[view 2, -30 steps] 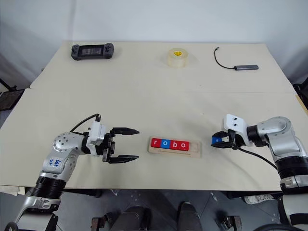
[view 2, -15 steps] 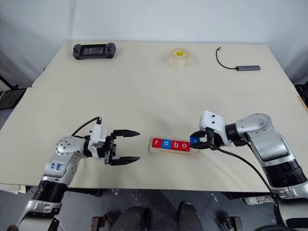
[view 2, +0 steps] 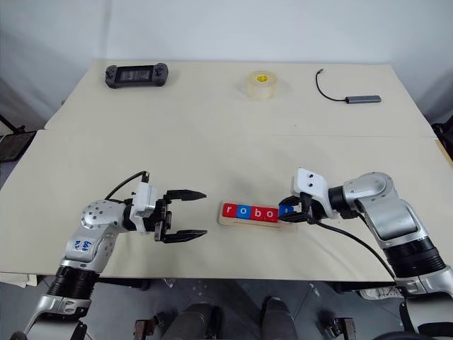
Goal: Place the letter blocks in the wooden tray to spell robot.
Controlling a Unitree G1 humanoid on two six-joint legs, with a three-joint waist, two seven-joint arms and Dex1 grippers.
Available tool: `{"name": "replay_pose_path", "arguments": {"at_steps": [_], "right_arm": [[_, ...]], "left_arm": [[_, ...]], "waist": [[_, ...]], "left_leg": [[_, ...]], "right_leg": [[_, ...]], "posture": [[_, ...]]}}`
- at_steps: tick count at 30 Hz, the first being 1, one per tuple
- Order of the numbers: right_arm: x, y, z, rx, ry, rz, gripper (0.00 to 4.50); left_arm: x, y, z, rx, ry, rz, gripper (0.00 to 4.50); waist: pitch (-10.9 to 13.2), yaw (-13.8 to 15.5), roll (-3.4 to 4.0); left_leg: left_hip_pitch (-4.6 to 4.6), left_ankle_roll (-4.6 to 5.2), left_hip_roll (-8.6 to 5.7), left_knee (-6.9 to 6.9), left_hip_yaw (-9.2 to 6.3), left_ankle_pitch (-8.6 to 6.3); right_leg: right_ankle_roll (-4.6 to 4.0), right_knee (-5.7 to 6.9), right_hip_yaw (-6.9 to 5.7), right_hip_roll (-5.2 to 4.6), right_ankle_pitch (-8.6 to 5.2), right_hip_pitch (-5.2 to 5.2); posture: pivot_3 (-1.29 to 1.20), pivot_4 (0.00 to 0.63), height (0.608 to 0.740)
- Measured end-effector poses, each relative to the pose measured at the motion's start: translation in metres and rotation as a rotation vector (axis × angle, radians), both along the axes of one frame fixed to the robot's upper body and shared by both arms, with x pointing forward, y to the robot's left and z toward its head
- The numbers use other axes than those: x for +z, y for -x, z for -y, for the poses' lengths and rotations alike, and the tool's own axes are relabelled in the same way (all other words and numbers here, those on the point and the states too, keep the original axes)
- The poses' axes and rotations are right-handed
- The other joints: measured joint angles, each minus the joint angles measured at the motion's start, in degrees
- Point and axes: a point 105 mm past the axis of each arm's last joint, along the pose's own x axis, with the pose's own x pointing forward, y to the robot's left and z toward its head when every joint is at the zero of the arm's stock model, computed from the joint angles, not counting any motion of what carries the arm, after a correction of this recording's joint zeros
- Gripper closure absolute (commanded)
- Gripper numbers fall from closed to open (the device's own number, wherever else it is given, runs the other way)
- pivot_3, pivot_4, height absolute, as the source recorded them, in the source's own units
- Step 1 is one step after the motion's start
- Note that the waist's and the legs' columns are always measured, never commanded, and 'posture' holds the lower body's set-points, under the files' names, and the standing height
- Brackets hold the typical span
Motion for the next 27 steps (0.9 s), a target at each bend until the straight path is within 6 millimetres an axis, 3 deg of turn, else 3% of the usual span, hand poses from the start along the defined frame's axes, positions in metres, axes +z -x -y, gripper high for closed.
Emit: {"name": "replay_pose_path", "arguments": {"at_steps": [5,12,15,21,26,27], "right_arm": [[-0.004,0.001,0.002,-0.016,-0.003,-0.026,0.14],[-0.005,0.003,0.006,-0.033,-0.017,-0.035,0.02],[0.007,0.002,0.015,-0.059,-0.039,-0.01,0.63],[0.018,-0.001,0.027,-0.084,-0.072,0.004,2.61],[0.024,-0.026,0.031,-0.15,-0.065,0.106,4.4],[0.021,-0.027,0.031,-0.151,-0.05,0.107,4.45]], "left_arm": [[0.0,0.0,0.0,0.001,0.0,0.0,0.0],[0.0,0.0,0.0,0.002,0.001,0.0,0.0],[0.0,0.0,0.0,0.003,0.001,0.001,0.0],[0.0,0.0,0.002,0.0,0.01,0.0,0.0],[0.0,-0.001,0.004,-0.001,0.014,0.0,0.0],[0.0,-0.001,0.005,-0.003,0.014,0.0,0.0]], "waist": [[0.0,0.0,0.0],[0.0,0.0,0.0],[0.0,0.1,0.0],[0.0,0.0,0.0],[0.0,-0.2,0.0],[0.0,-0.1,0.0]], "left_leg": [[0.0,0.0,0.0,0.0,0.0,0.0],[0.0,0.0,0.01,0.0,0.0,0.0],[0.0,0.0,0.0,0.0,0.0,0.0],[0.0,0.0,0.01,0.0,0.01,0.0],[0.02,-0.01,0.04,-0.01,0.03,0.0],[0.02,-0.01,0.04,-0.02,0.03,0.0]], "right_leg": [[0.0,0.0,0.0,0.0,0.0,0.0],[0.0,0.0,0.0,0.0,0.0,0.0],[0.0,-0.01,0.0,-0.01,0.0,0.01],[0.0,0.0,0.0,0.0,0.0,0.01],[0.0,0.0,0.01,0.04,0.0,-0.01],[0.0,-0.01,0.01,0.04,0.0,-0.01]], "posture": [[0.0,0.15,0.74],[0.0,0.15,0.74],[0.0,0.15,0.74],[0.0,0.15,0.74],[0.0,0.15,0.74],[0.0,0.15,0.74]]}}
